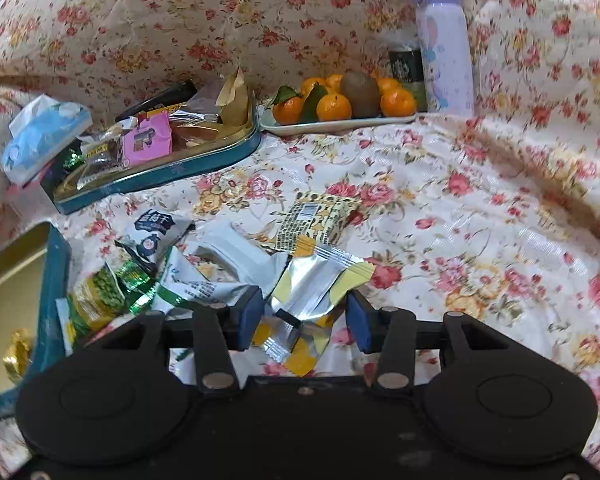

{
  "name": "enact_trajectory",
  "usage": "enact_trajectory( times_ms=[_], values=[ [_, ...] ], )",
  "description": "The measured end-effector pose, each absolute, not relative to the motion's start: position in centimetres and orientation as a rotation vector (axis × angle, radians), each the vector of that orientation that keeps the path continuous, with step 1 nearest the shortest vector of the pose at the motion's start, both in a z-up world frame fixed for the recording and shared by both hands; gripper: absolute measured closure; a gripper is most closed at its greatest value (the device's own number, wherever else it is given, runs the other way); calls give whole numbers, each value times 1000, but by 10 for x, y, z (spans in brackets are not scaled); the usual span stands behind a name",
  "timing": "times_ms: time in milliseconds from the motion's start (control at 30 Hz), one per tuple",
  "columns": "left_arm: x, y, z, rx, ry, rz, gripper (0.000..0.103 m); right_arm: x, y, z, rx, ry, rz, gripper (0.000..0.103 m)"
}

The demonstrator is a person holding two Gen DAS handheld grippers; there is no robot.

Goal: Organize snacks
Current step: 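Move both tools back toward the remaining snack packets, then grasp the silver-and-yellow packet with the right tool while the left grasps the white hawthorn packet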

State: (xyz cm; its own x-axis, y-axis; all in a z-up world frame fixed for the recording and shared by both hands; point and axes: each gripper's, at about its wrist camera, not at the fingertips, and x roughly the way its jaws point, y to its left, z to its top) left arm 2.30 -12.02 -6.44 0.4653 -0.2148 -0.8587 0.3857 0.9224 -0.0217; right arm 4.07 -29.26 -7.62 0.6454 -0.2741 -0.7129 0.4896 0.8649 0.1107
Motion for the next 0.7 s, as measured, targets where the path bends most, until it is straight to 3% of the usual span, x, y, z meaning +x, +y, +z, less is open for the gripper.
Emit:
enact_trajectory(
  times_ms=[700],
  values=[
    [43, -152, -63, 261, 876, -462, 56, -3, -304, -78, 314, 765, -478, 57]
  ],
)
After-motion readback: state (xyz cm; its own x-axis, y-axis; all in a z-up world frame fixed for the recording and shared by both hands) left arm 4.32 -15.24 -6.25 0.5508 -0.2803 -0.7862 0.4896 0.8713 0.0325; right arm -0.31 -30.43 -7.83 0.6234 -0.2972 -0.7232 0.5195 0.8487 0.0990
